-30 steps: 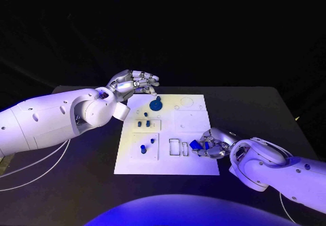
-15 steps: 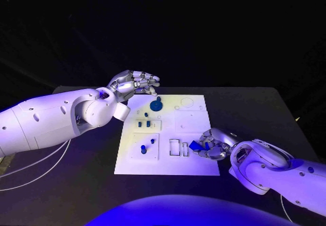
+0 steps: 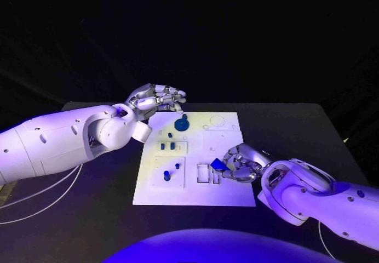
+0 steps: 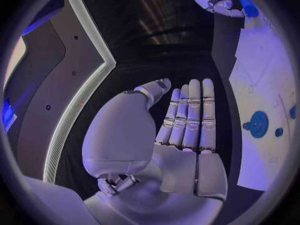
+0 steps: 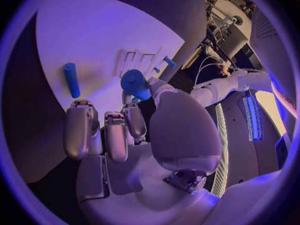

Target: Assemble the parts on the task board

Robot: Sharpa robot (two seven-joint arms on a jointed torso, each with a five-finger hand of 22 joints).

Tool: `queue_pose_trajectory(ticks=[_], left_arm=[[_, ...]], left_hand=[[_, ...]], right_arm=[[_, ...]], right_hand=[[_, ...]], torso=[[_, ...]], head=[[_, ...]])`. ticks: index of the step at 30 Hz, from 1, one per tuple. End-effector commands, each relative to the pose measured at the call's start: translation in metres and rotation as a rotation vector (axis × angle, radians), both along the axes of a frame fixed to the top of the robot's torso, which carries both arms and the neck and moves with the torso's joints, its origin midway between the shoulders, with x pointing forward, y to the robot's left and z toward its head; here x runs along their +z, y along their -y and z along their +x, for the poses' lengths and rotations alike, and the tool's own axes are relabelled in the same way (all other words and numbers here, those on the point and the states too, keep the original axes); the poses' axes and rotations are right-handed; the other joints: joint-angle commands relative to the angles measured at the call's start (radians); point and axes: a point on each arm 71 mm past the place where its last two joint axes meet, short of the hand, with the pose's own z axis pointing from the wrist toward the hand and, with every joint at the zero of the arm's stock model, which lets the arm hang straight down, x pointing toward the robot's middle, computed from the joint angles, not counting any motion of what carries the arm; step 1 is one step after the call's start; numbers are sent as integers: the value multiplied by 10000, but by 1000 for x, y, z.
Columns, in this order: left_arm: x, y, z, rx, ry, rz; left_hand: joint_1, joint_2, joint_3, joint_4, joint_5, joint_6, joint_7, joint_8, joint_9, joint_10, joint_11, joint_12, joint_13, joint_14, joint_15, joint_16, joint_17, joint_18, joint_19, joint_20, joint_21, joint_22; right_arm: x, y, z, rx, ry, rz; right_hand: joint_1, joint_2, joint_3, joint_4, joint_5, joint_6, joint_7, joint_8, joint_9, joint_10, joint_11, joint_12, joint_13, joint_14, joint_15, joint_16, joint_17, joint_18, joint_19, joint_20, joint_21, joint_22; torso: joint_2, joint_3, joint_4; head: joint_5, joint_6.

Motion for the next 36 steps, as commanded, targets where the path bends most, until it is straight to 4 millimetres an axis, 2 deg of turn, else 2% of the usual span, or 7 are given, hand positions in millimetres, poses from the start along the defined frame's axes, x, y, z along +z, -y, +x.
queue_pose_trajectory(ticks=[1, 10, 11, 12, 27, 31, 36], left_arm=[[1, 4, -1, -236, 80, -120], [1, 5, -1, -255, 78, -127], [1, 5, -1, -261, 76, -129], [1, 5, -1, -269, 75, -131], [1, 5, -1, -283, 67, -131], [1, 5, -1, -284, 64, -130], [1, 5, -1, -273, 59, -122]], left_hand=[[-36, 65, 11, 55, 47, -62, -25, -33, 11, -60, -7, 34, 17, -51, -18, 60, 9, 101, 44, 56, -40, -12], [-33, 80, 20, 57, 49, -63, -25, -31, 14, -63, -7, 37, 18, -54, -18, 61, 10, 102, 46, 56, -45, -14], [-32, 88, 24, 59, 51, -62, -26, -30, 15, -64, -7, 38, 19, -55, -18, 62, 10, 102, 47, 56, -47, -15], [-32, 88, 24, 59, 51, -62, -26, -30, 15, -64, -7, 38, 19, -55, -18, 62, 10, 102, 47, 56, -47, -15], [-29, 111, 37, 65, 54, -62, -26, -28, 18, -68, -8, 41, 20, -58, -18, 63, 11, 103, 50, 56, -51, -17], [-29, 111, 37, 65, 54, -62, -26, -28, 18, -68, -8, 41, 20, -58, -18, 63, 11, 103, 50, 56, -51, -17], [-29, 111, 37, 65, 54, -62, -26, -28, 18, -68, -8, 41, 20, -58, -18, 63, 11, 103, 50, 56, -51, -17]], right_arm=[[-4, -6, 0, 184, -512, 19], [-16, -20, 0, 609, -986, -194], [-17, -22, 1, 653, -996, -227], [-18, -23, 1, 681, -993, -252], [-24, -34, 8, 721, -795, -572], [-26, -35, 9, 800, -809, -666], [-28, -36, 10, 873, -870, -791]], right_hand=[[-203, 149, -17, 45, -25, 346, -243, 103, 188, 55, -5, 44, 11, 908, -68, 44, 1783, -116, 202, -62, 25, 1687], [-1415, 334, -147, 52, -691, 554, -320, 231, 347, 150, -64, 49, 102, 906, -114, 39, 1778, -108, 199, -97, -31, 1711], [-1514, 324, -187, 55, -665, 557, -325, 242, 362, 157, -70, 50, 112, 905, -120, 37, 1774, -105, 195, -103, -50, 1709], [-1715, 297, -312, 51, -147, 558, -343, 269, 401, 179, -87, 59, 145, 906, -136, 38, 1778, -106, 198, -120, -50, 1719], [-1956, 335, -472, 65, -131, 597, -369, 322, 447, 261, -106, 141, 264, 898, -154, 24, 1739, -102, 196, -136, -77, 1722], [-2218, 249, -770, 56, -409, 584, -385, 363, 497, 273, -121, 142, 301, 889, -168, 6, 1696, -91, 179, -151, -154, 1712], [-2664, 235, -1477, 68, -1339, 524, -386, 434, 588, 223, -120, 59, 286, 880, -169, -15, 1655, -75, 157, -155, -274, 1704]], torso=[[15, -8, 18], [22, 15, 2], [15, 13, -12], [17, 12, -12], [12, 14, 3], [11, 9, -5], [9, 15, 3]], head=[[4, -18], [74, -47], [90, -63], [94, -63], [106, -98], [112, -101], [120, -109]])
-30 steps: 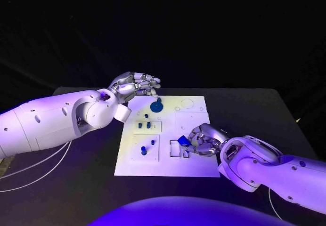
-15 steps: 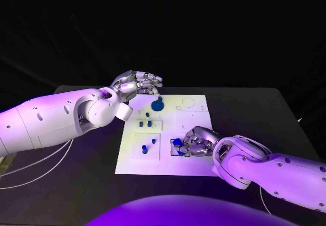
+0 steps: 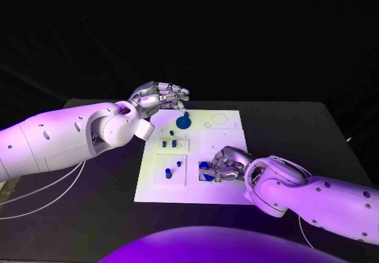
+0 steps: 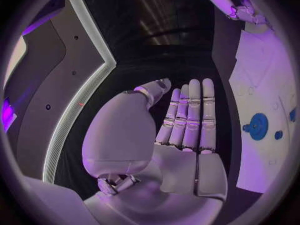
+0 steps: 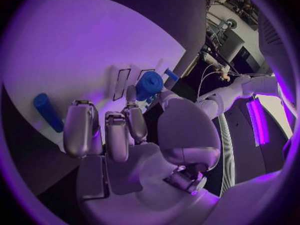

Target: Assemble the parts on the task board

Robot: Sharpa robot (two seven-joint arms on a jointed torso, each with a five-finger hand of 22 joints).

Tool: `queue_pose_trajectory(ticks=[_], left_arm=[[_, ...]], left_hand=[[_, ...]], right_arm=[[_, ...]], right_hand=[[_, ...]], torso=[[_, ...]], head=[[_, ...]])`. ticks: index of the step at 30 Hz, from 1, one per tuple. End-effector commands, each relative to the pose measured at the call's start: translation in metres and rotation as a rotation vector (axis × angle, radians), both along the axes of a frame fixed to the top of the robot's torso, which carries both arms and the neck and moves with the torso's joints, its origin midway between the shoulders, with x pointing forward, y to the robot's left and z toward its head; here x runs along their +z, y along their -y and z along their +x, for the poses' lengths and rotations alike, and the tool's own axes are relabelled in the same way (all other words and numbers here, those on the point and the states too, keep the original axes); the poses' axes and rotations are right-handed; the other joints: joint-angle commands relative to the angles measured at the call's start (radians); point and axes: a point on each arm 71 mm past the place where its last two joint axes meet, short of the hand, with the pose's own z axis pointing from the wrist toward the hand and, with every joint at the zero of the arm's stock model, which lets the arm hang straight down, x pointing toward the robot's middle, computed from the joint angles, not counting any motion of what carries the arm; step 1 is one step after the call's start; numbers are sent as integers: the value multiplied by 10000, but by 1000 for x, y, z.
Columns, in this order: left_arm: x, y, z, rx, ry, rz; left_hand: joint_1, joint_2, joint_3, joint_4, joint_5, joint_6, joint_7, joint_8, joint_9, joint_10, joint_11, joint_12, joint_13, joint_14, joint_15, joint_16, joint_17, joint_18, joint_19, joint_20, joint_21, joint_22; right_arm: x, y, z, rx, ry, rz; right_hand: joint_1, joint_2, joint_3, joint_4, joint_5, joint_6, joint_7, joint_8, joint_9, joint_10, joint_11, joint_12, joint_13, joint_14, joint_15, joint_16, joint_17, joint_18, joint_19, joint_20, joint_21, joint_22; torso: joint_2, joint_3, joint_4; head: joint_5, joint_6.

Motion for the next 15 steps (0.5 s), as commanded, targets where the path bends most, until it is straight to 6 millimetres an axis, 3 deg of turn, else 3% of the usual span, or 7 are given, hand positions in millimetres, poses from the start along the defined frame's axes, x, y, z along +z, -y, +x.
queue_pose_trajectory(ticks=[1, 7, 12, 15], left_arm=[[1, 2, -1, -180, 55, -81], [1, 2, -1, -167, 45, -69], [1, 2, -1, -162, 39, -62], [1, 1, -1, -160, 36, -60]], left_hand=[[-29, 111, 8, 37, 54, -62, -26, -28, 9, -68, -7, 41, 14, -58, -19, 62, 14, 102, 12, 19, -51, -9], [-30, 121, 15, 41, 53, -66, -24, -27, 12, -74, -6, 44, 15, -63, -19, 64, 16, 102, 14, 20, -57, -11], [-30, 121, 15, 41, 53, -66, -24, -27, 12, -74, -6, 44, 15, -63, -19, 64, 16, 102, 14, 20, -57, -11], [-30, 121, 15, 41, 53, -66, -24, -27, 12, -74, -6, 44, 15, -63, -19, 64, 16, 102, 14, 20, -57, -11]], right_arm=[[-2, -1, 0, 218, -27, -282], [-1, 0, 1, 124, 150, -171], [1, 1, 1, 74, 320, -98], [3, 3, 0, 62, 460, -12]], right_hand=[[-184, -15, -230, 0, -205, -80, -3, 19, 5, 2, 8, -78, 15, 841, -59, -20, 1645, -67, 147, -81, -96, 1689], [-638, 162, -940, 16, -539, -180, 30, 36, 48, -103, 39, -223, -75, 821, -33, -60, 1555, -40, 108, -57, -276, 1658], [-770, 255, -1214, 19, -568, -202, 35, 46, 62, -126, 45, -260, -94, 818, -28, -68, 1544, -40, 109, -52, -293, 1661], [-679, 441, -1324, -1, -519, -201, 35, 62, 72, -103, 41, -244, -62, 818, -26, -71, 1540, -44, 121, -50, -278, 1672]], torso=[[-4, 2, -2], [-3, 4, -2], [-1, 10, -8], [-6, 11, -6]], head=[[10, -10], [15, -19], [25, -18], [23, -20]])
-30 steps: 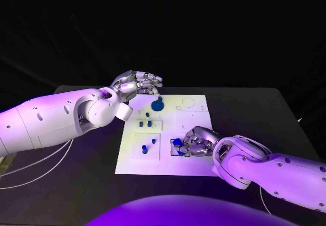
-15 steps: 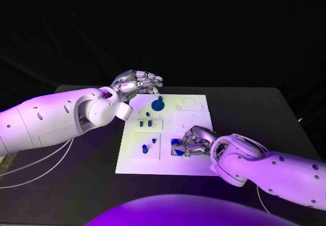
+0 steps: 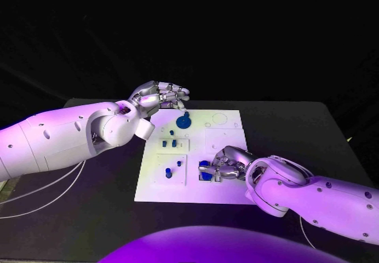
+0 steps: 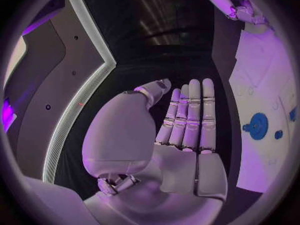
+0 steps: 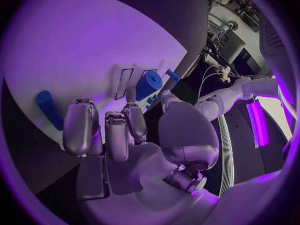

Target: Assemble the parts on the task board

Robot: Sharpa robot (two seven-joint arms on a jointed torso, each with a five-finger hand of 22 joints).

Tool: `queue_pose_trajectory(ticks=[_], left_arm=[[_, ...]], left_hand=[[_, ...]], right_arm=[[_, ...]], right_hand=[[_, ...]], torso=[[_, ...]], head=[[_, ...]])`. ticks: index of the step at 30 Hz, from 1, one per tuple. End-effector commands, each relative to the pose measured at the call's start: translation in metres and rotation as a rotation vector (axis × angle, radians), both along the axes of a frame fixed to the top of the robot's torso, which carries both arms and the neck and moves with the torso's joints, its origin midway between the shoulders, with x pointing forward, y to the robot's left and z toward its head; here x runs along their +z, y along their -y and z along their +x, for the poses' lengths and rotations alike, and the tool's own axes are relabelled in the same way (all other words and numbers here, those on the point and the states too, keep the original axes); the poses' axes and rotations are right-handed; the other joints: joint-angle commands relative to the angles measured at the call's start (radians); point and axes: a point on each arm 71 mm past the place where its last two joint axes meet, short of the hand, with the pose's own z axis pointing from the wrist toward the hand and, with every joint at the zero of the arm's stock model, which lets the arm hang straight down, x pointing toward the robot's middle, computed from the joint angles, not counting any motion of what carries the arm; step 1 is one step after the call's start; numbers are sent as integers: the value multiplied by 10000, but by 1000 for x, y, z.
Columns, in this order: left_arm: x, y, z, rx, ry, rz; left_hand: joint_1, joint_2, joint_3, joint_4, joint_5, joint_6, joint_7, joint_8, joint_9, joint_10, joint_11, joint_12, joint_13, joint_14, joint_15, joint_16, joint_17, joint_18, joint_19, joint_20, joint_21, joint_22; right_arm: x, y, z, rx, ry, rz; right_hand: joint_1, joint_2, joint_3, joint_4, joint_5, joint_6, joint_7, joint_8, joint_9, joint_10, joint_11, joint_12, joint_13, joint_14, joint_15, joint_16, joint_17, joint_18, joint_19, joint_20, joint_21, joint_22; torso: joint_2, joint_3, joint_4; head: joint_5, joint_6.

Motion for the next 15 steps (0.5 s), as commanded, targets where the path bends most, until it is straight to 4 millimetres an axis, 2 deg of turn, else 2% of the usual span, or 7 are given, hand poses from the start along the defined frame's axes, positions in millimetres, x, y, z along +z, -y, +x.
queue_pose_trajectory(ticks=[1, 4, 7, 10, 11, 13, 15], left_arm=[[1, 2, -1, -172, 43, -71], [1, 2, -1, -166, 41, -66], [1, 1, -1, -152, 38, -58], [1, 0, -1, -141, 35, -51], [1, 0, -1, -141, 35, -50], [1, 0, -1, -140, 33, -49], [1, 0, -1, -141, 30, -47]], left_hand=[[10, 81, 15, 41, 53, -66, -24, -27, 13, -74, -7, 45, 16, -63, -19, 64, 17, 102, 15, 20, -57, -12], [10, 81, 15, 41, 53, -66, -24, -27, 13, -74, -7, 45, 16, -63, -19, 64, 17, 102, 15, 20, -57, -12], [10, 81, 15, 41, 53, -66, -24, -27, 13, -74, -7, 45, 16, -63, -19, 64, 17, 102, 15, 20, -57, -12], [10, 81, 15, 41, 53, -66, -24, -27, 13, -74, -7, 45, 16, -63, -19, 64, 17, 102, 15, 20, -57, -12], [10, 81, 15, 41, 53, -66, -24, -27, 13, -74, -7, 45, 16, -63, -19, 64, 17, 102, 15, 20, -57, -12], [12, 91, 23, 42, 52, -72, -22, -26, 17, -81, -5, 50, 19, -68, -18, 67, 19, 102, 19, 20, -63, -14], [12, 91, 23, 42, 52, -72, -22, -26, 17, -81, -5, 50, 19, -68, -18, 67, 19, 102, 19, 20, -63, -14]], right_arm=[[3, 1, -1, 43, 375, 117], [6, 5, -4, 55, 493, 243], [9, 9, -7, 102, 576, 364], [12, 13, -11, 239, 609, 503], [13, 13, -12, 277, 604, 535], [14, 15, -14, 357, 577, 588], [15, 17, -16, 401, 547, 616]], right_hand=[[151, 223, -127, -28, 70, -86, -15, 65, 21, -53, 3, -23, 35, 820, -29, -31, 1545, -47, 130, -50, 5, 1682], [506, 378, -276, -32, 379, -60, -32, 91, 32, 14, -11, 34, 118, 828, -41, -22, 1574, -58, 158, -58, 55, 1711], [1002, 492, -398, -47, 871, -52, -46, 95, 30, 57, -24, 62, 175, 835, -53, -14, 1602, -66, 179, -70, 83, 1736], [1716, 566, -437, -83, 1091, -29, -69, 96, 17, 131, -44, 131, 273, 840, -68, -7, 1626, -73, 198, -88, 112, 1764], [2002, 593, -403, -120, 1130, -27, -75, 87, 7, 158, -52, 159, 310, 841, -79, -6, 1631, -75, 202, -92, 112, 1770], [2515, 686, -278, -112, 824, -15, -82, 53, -33, 184, -60, 176, 348, 846, -84, 2, 1656, -77, 209, -100, 113, 1784], [2708, 723, -206, -122, 746, -3, -86, 39, -50, 219, -65, 216, 396, 851, -88, 9, 1677, -81, 216, -102, 127, 1793]], torso=[[-1, 5, -1], [2, 7, 7], [-2, 5, -8], [-7, 2, -22], [-5, 1, -22], [-6, 5, -21], [-4, 7, -16]], head=[[2, 1], [17, -8], [38, -21], [59, -31], [61, -33], [61, -34], [60, -36]])
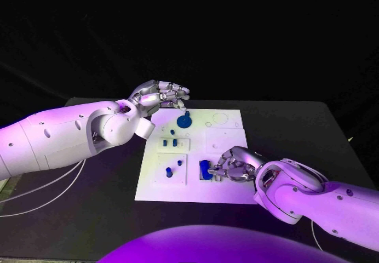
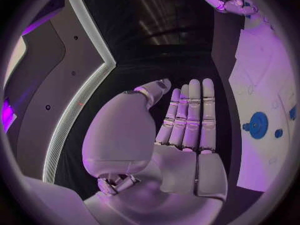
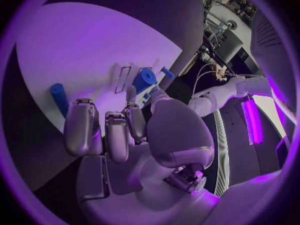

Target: Assemble the parts on the task board

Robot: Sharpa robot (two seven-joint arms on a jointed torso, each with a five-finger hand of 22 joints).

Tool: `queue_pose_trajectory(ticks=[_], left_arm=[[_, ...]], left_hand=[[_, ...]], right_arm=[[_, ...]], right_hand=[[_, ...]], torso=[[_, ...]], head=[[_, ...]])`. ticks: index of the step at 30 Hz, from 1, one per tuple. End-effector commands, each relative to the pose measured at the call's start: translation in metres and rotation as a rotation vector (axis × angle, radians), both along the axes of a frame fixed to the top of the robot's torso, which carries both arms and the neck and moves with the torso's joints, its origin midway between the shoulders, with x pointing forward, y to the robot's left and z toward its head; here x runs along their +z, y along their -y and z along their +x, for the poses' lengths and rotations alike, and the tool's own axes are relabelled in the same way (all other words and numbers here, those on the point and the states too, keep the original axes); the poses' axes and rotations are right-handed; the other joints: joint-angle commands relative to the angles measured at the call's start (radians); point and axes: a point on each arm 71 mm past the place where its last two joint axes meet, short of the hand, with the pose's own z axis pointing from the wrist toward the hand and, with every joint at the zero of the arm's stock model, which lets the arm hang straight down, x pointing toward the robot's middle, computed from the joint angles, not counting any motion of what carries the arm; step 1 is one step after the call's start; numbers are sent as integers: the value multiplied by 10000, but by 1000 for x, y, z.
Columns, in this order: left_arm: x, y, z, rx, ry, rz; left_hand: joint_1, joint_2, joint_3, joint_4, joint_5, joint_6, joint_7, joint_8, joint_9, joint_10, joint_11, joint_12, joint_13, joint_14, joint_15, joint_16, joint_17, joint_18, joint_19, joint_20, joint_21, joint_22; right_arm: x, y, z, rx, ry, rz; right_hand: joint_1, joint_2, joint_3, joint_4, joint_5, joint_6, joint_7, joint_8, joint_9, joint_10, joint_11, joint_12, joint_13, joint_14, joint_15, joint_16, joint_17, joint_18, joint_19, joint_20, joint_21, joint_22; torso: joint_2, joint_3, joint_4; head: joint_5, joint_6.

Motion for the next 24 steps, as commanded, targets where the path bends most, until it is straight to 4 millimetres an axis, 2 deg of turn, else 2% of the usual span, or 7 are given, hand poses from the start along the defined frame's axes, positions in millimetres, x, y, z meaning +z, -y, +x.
queue_pose_trajectory(ticks=[1, 7, 12, 24], left_arm=[[1, 2, -1, -176, 37, -67], [1, 1, -1, -160, 32, -56], [1, 1, -1, -162, 29, -55], [1, 2, -1, -177, 22, -57]], left_hand=[[12, 91, 23, 43, 52, -72, -21, -26, 9, -81, -5, 55, 8, -68, -18, 67, 11, 102, 19, 20, -63, -15], [12, 91, 23, 43, 52, -72, -21, -26, 9, -81, -5, 55, 8, -68, -18, 67, 11, 102, 19, 20, -63, -15], [12, 91, 23, 43, 52, -72, -21, -26, 9, -81, -5, 55, 8, -68, -18, 67, 11, 102, 19, 20, -63, -15], [12, 103, 30, 47, 53, -74, -20, -23, 13, -86, -4, 60, 11, -72, -17, 69, 13, 102, 23, 21, -69, -17]], right_arm=[[3, -1, -3, 345, 199, 241], [3, 4, -5, 380, 107, 232], [2, 6, -4, 394, -15, 153], [-7, 1, 2, 378, -112, -99]], right_hand=[[202, 18, 87, 7, -95, 25, -63, -39, -26, 99, -13, 58, 313, 852, -88, 11, 1684, -84, 182, -65, 63, 1799], [243, -5, 87, 5, -107, 34, -64, -38, -29, 115, -13, 78, 335, 857, -88, 19, 1706, -87, 187, -65, 77, 1804], [243, -5, 87, 5, -107, 34, -64, -38, -29, 115, -13, 78, 335, 857, -88, 19, 1706, -87, 187, -65, 77, 1804], [511, 52, 191, 8, -138, 64, -76, -56, -58, 141, -24, 104, 374, 861, -96, 26, 1725, -88, 191, -71, 80, 1813]], torso=[[0, 1, 5], [2, 0, 21], [7, -11, 10], [10, -7, 37]], head=[[4, -5], [18, -9], [20, -12], [39, -19]])
